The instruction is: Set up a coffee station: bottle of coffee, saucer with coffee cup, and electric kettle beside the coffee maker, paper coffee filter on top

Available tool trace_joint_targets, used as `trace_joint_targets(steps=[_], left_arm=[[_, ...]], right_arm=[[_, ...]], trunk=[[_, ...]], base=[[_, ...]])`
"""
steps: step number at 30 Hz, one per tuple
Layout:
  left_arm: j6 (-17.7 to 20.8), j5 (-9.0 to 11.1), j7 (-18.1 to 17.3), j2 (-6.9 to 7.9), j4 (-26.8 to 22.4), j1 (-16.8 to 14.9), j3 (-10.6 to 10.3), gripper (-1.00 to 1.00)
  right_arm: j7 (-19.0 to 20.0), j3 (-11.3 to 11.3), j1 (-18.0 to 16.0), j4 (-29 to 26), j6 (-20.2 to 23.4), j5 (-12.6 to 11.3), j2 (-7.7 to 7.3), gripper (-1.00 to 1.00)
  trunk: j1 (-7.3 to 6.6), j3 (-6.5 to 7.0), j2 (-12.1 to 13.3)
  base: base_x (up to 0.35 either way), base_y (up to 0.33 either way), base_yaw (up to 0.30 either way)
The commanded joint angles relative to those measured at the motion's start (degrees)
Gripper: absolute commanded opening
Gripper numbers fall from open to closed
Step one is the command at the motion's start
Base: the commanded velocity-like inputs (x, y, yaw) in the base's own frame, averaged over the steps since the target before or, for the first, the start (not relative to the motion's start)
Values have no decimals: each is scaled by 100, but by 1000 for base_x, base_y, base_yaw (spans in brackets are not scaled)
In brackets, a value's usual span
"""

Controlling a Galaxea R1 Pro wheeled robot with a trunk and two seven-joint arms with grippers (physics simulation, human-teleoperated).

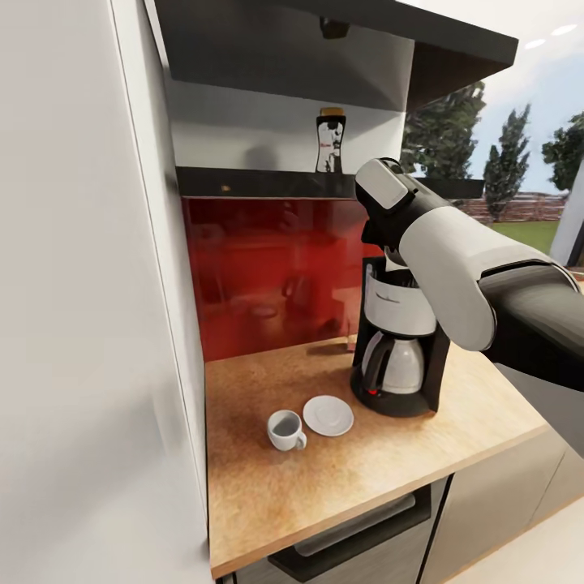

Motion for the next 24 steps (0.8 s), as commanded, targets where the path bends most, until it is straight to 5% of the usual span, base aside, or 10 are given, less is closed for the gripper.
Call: trace_joint_targets(steps=[1,24], left_arm=[[-8,43,-3,0,-8,2,-12,100],[-8,44,-3,0,-8,2,-12,100]], right_arm=[[-33,41,-5,-2,27,-51,0,-100],[-34,40,-5,266,10,-42,0,-100]], trunk=[[1,-6,-4],[1,-6,-4]], base=[[29,8,0],[4,1,0]])
